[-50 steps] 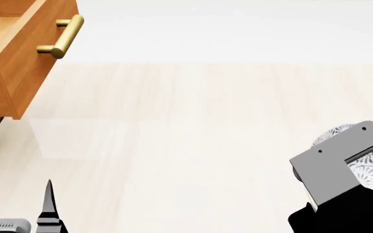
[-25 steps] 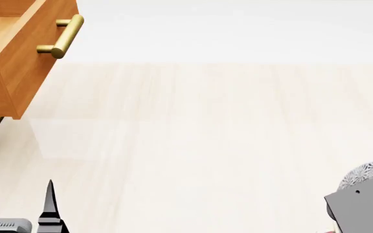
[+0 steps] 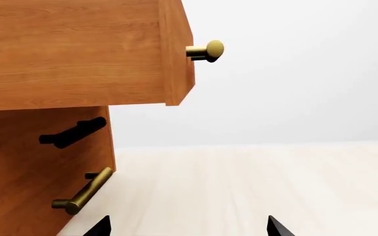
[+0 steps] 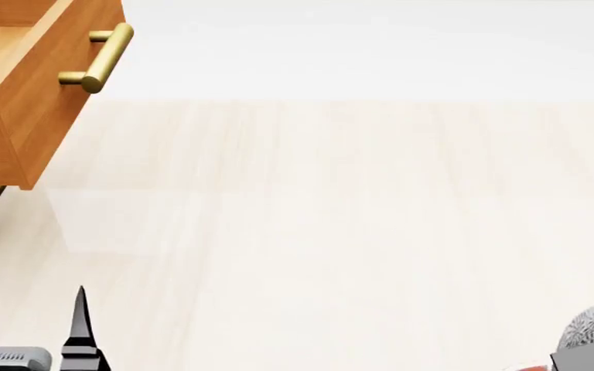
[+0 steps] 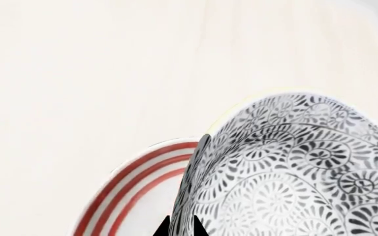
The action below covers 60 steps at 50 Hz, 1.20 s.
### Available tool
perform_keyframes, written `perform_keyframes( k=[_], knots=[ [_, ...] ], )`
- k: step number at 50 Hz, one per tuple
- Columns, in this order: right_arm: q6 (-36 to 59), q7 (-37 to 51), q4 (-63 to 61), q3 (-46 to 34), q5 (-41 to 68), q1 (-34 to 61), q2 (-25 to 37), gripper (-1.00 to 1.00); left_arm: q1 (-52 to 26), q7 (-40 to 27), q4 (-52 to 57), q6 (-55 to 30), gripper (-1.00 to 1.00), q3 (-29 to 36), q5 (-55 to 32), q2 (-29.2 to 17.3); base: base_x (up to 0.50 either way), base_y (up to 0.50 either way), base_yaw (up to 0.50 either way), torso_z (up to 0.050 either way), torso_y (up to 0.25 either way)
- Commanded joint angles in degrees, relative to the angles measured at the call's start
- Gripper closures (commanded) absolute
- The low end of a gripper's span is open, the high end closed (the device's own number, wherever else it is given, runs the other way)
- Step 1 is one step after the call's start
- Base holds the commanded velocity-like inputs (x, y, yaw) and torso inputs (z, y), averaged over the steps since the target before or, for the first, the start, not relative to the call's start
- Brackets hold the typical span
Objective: Put the bowl on the plate.
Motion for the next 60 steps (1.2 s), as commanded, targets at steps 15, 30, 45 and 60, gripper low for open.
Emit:
perform_keyframes(
  k=[15, 30, 45, 60],
  knots=[
    [-9.9, -4.4, 0.9, 3.6, -6.6, -13.2, 0.2, 1.0, -0.4, -0.2, -0.8, 0.2, -1.0, 0.6, -0.1, 0.1, 0.0, 0.0, 0.0, 0.0, 0.001],
    [-9.6, -6.5, 2.3, 1.2, -9.5, -11.7, -2.8, 1.0, -0.4, -0.4, -0.6, 0.2, -1.0, 0.9, -0.2, -0.1, 0.0, 0.0, 0.0, 0.0, 0.0],
    [-13.3, -7.1, 3.3, 3.1, -10.1, -17.1, -2.5, 1.0, -0.4, -0.6, -0.3, -0.1, -1.0, 1.0, -0.5, -0.4, 0.0, 0.0, 0.0, 0.0, 0.001],
    [-14.7, -9.9, 6.8, 1.8, -12.9, -16.9, -4.9, 1.0, -0.2, -1.0, 0.1, -0.1, -1.0, 1.2, -0.4, -0.5, 0.0, 0.0, 0.0, 0.0, 0.0]
  ],
)
